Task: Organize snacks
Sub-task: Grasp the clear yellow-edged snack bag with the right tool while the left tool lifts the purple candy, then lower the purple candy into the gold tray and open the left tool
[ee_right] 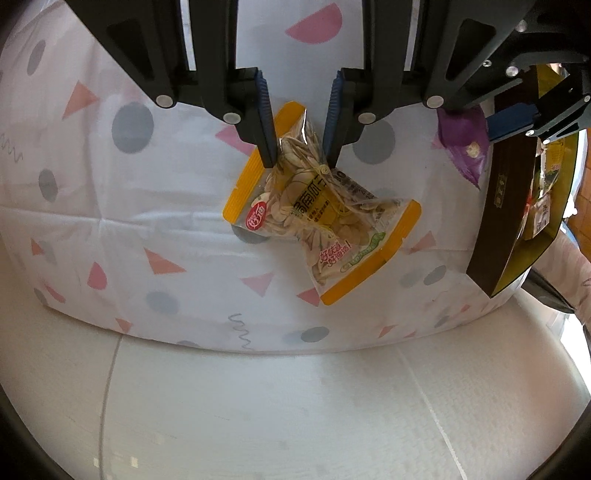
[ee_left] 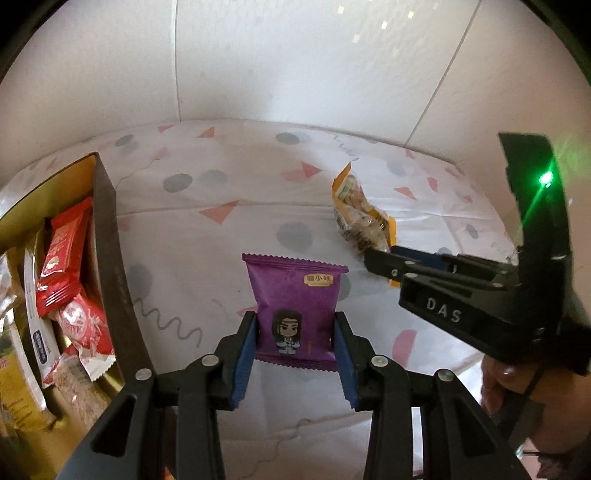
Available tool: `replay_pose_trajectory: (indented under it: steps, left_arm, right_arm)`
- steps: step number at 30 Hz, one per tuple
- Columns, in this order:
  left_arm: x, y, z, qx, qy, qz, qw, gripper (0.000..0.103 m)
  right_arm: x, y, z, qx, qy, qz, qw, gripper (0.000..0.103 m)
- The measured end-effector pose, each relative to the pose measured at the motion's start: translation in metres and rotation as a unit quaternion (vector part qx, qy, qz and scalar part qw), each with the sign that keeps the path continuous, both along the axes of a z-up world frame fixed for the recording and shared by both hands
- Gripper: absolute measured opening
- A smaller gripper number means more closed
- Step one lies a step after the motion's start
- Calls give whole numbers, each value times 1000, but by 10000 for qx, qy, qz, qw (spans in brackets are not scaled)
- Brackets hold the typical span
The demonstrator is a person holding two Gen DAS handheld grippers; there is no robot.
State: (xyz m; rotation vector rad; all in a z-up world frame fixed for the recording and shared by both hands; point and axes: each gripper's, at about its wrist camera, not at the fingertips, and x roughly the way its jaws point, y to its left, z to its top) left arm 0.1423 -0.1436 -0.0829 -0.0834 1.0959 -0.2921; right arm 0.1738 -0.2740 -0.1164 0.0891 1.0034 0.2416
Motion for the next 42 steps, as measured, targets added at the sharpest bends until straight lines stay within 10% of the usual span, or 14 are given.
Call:
replay_pose_trajectory:
  steps: [25,42]
  left_arm:
    - [-69,129,46,-526,-193,1092,9924,40]
    - [-92,210,19,337,447,516,9971,41]
  right_arm:
    - [-12,-1,-6,432,47,-399,9983,24]
    - [-13,3,-7,409,71,-478,9980,24]
